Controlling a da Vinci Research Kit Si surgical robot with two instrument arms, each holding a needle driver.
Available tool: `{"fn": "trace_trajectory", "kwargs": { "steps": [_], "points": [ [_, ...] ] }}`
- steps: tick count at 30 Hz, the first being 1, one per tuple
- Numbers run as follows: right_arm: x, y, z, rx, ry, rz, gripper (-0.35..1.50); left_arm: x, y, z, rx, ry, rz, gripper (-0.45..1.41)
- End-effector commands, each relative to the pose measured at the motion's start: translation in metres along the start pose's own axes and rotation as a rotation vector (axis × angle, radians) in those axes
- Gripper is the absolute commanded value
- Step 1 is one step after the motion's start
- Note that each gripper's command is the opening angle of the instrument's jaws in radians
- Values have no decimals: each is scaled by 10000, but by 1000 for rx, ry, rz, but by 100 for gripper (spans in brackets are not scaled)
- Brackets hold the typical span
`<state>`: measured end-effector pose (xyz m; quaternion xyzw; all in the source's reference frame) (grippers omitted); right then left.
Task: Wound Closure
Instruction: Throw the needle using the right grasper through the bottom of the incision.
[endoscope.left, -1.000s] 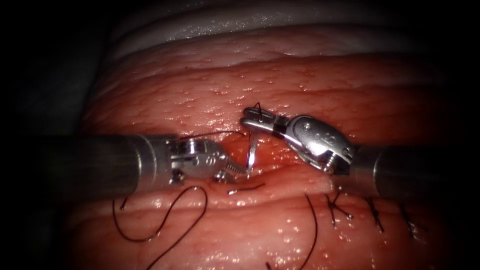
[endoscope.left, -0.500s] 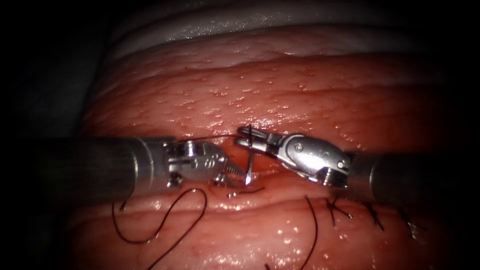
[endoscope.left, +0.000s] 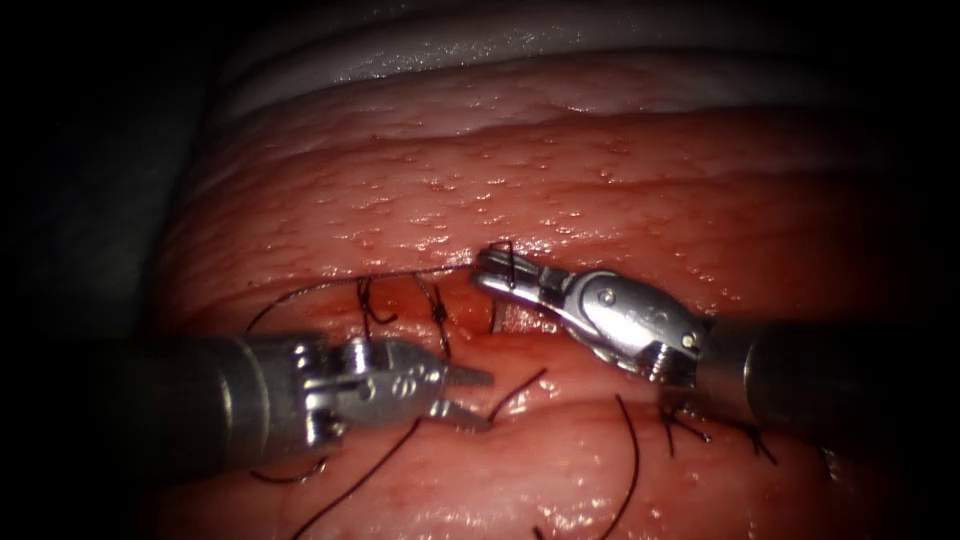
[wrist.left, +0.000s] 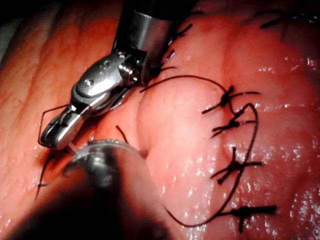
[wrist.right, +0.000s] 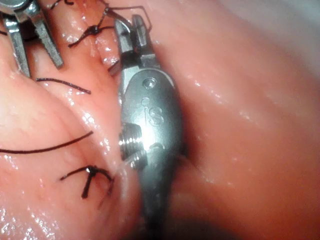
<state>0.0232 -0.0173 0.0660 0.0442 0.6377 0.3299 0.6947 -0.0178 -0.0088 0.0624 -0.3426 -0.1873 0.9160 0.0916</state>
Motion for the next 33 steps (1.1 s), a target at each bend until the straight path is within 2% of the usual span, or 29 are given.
{"fn": "trace_trajectory", "kwargs": {
  "steps": [1,6,12,33],
  "points": [
    [-3,2,5,8,-19,0,-35,0,4,11,-4,8,-1,2],
    [3,8,5,11,-30,6,-35,-1,12,22,-11,17,1,0],
    [8,19,6,33,-82,16,-35,-1,16,40,-21,31,3,-1],
    [6,25,11,129,-162,286,-35,-12,35,43,-20,33,23,-5]
  ]
}}
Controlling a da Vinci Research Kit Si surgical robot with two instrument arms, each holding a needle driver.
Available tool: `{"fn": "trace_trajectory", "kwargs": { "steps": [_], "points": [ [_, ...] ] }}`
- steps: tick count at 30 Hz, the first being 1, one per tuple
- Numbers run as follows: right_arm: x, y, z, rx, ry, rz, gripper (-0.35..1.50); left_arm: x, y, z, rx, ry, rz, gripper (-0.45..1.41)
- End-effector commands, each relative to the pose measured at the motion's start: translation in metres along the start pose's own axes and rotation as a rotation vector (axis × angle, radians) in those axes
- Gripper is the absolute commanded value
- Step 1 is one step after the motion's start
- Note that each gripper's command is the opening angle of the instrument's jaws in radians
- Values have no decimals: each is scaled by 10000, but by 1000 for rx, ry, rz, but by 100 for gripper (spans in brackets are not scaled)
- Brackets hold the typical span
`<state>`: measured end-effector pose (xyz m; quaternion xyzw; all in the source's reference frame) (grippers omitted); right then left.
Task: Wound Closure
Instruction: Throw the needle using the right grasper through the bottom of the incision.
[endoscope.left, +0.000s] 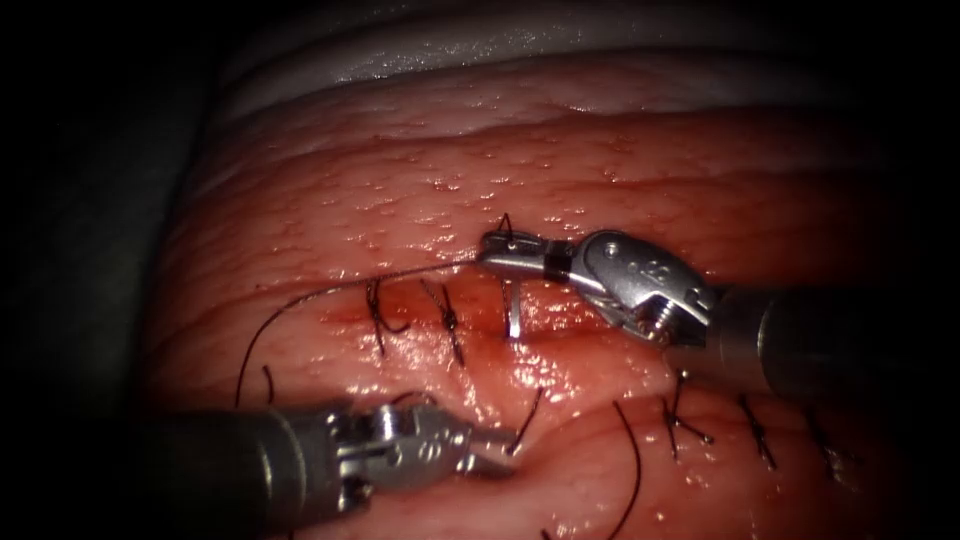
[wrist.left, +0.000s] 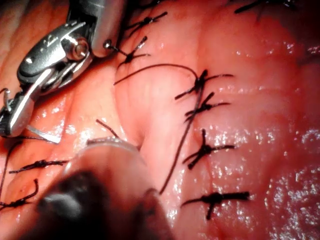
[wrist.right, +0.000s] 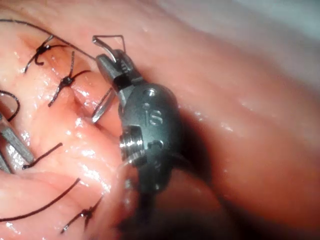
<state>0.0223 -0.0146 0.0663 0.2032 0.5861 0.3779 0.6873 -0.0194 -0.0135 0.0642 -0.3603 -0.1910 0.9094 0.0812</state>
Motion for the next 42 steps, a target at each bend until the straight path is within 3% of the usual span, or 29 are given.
{"fn": "trace_trajectory", "kwargs": {
  "steps": [1,15,31,42],
  "points": [
    [-4,2,10,6,2,5,-35,0,-1,7,-1,0,1,-5],
    [-3,-16,9,78,-2,220,-35,-2,-3,9,-7,4,3,-8],
    [-4,-43,6,171,-34,335,-35,-10,0,1,-13,5,10,-11],
    [-12,-67,2,198,-70,623,-35,-10,-5,5,-13,6,10,-11]
  ]
}}
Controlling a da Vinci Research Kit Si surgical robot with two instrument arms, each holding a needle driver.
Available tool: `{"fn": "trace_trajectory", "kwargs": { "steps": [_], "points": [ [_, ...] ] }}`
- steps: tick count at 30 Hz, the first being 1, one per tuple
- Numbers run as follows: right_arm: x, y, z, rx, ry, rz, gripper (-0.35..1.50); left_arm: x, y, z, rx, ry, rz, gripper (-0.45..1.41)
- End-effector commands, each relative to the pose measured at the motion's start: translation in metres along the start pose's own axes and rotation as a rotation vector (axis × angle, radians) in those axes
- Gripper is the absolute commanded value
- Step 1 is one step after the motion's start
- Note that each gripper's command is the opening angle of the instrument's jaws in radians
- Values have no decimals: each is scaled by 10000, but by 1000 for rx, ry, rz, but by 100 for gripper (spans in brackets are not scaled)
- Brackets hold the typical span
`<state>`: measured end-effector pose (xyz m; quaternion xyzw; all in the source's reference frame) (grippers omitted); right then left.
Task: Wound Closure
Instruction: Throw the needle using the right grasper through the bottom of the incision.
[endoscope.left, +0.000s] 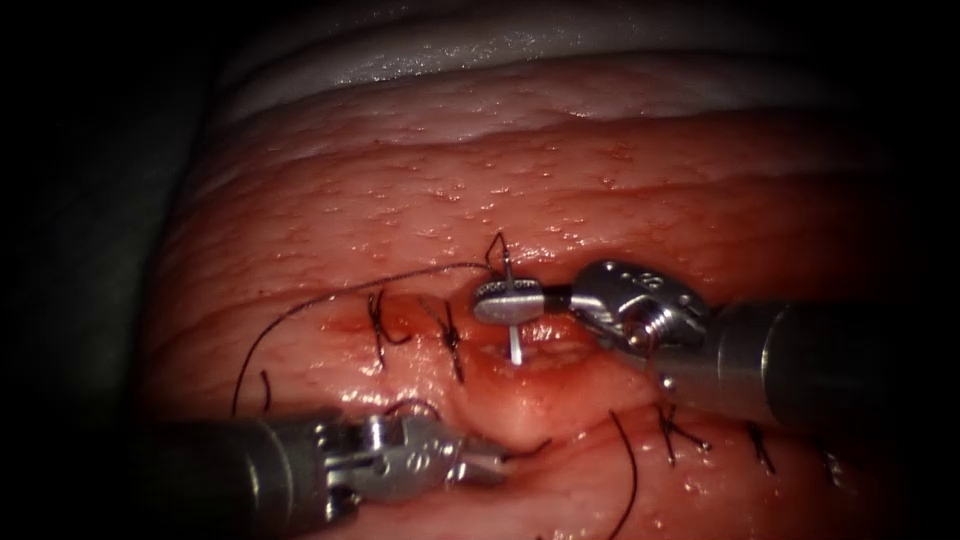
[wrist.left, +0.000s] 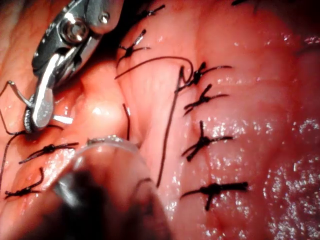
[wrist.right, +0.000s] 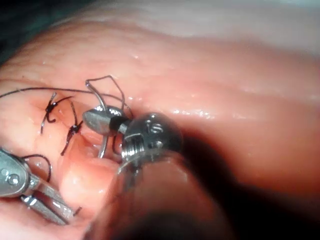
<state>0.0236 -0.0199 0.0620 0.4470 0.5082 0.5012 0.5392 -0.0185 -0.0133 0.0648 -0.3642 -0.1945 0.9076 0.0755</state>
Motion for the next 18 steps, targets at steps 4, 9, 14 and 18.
{"fn": "trace_trajectory", "kwargs": {
  "steps": [4,9,14,18],
  "points": [
    [-6,-10,11,67,-15,192,-35,-1,-3,8,-4,3,1,-13],
    [-16,-27,15,100,-25,294,-35,-1,-3,8,-5,3,2,-13],
    [-22,-37,16,123,-32,368,-35,-2,-3,7,-6,3,2,-15],
    [-28,-40,17,130,-44,411,-35,-2,-3,7,-6,4,2,-16]
  ]
}}
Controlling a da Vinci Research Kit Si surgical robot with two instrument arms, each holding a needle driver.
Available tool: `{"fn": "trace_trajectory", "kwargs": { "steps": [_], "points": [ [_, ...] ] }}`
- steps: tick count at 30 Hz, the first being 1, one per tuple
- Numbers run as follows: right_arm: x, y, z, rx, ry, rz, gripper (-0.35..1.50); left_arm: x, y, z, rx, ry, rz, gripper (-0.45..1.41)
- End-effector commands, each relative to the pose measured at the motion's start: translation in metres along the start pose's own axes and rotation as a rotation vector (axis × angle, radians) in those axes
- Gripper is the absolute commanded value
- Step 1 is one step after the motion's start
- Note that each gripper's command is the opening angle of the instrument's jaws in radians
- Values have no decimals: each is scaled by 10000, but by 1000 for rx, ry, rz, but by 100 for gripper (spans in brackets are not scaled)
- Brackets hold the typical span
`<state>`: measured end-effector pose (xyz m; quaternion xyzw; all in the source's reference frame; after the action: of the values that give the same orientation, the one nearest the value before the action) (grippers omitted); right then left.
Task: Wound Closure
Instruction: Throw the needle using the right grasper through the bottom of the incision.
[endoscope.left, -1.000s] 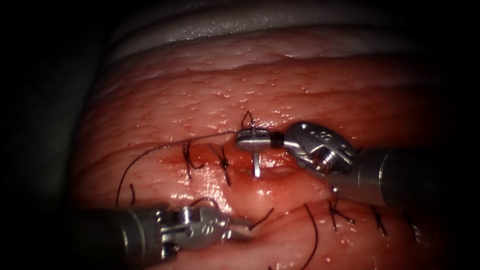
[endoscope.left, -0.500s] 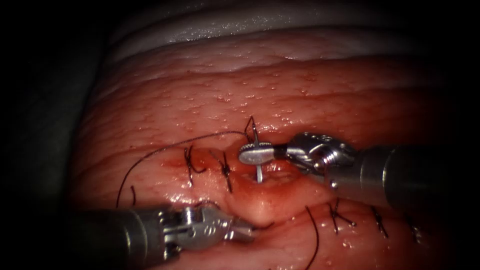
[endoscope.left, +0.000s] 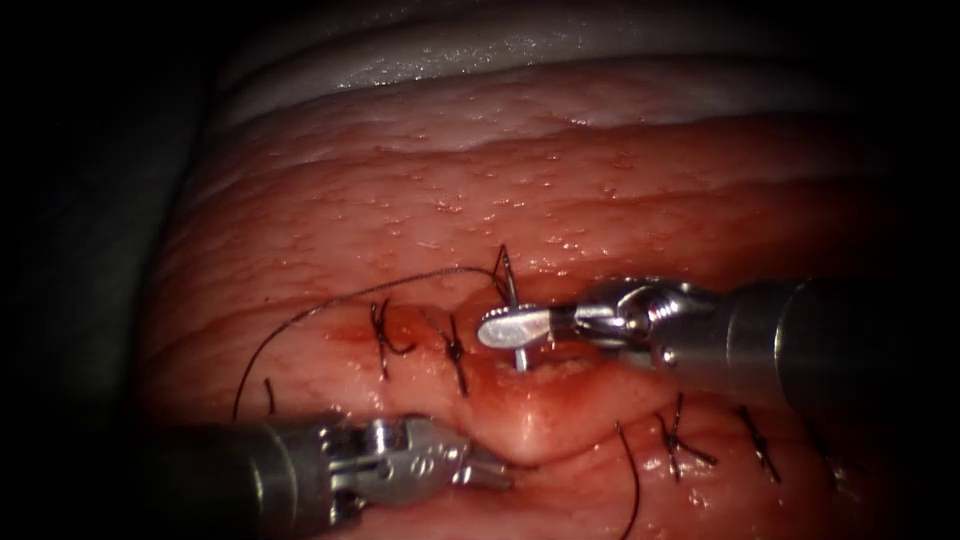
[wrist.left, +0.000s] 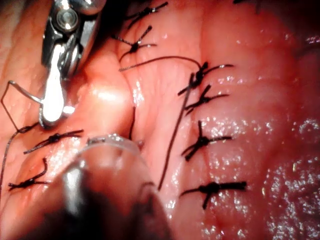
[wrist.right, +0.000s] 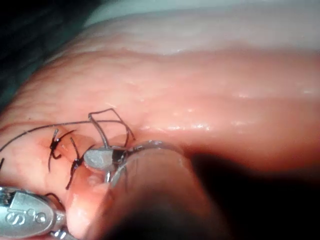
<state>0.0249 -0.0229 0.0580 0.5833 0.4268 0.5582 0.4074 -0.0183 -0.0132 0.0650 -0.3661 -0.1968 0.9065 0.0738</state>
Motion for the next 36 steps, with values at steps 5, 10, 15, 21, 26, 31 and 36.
{"fn": "trace_trajectory", "kwargs": {
  "steps": [5,10,15,21,26,31,36],
  "points": [
    [-10,2,11,21,-33,69,-35,-1,-2,6,0,3,1,-20],
    [-24,-11,20,47,-65,115,-35,-2,-3,6,-1,4,2,-20],
    [-26,-17,22,58,-68,146,-35,-3,-4,6,1,9,2,-20],
    [-27,-20,23,60,-72,165,-35,-5,-5,4,1,15,4,-20],
    [3,-23,15,93,63,-4,29,0,6,-9,31,72,31,-18],
    [56,-2,-7,9,185,-162,120,16,19,-37,121,202,110,7],
    [86,20,-35,-25,218,-166,123,29,9,-48,207,299,172,27]
  ]
}}
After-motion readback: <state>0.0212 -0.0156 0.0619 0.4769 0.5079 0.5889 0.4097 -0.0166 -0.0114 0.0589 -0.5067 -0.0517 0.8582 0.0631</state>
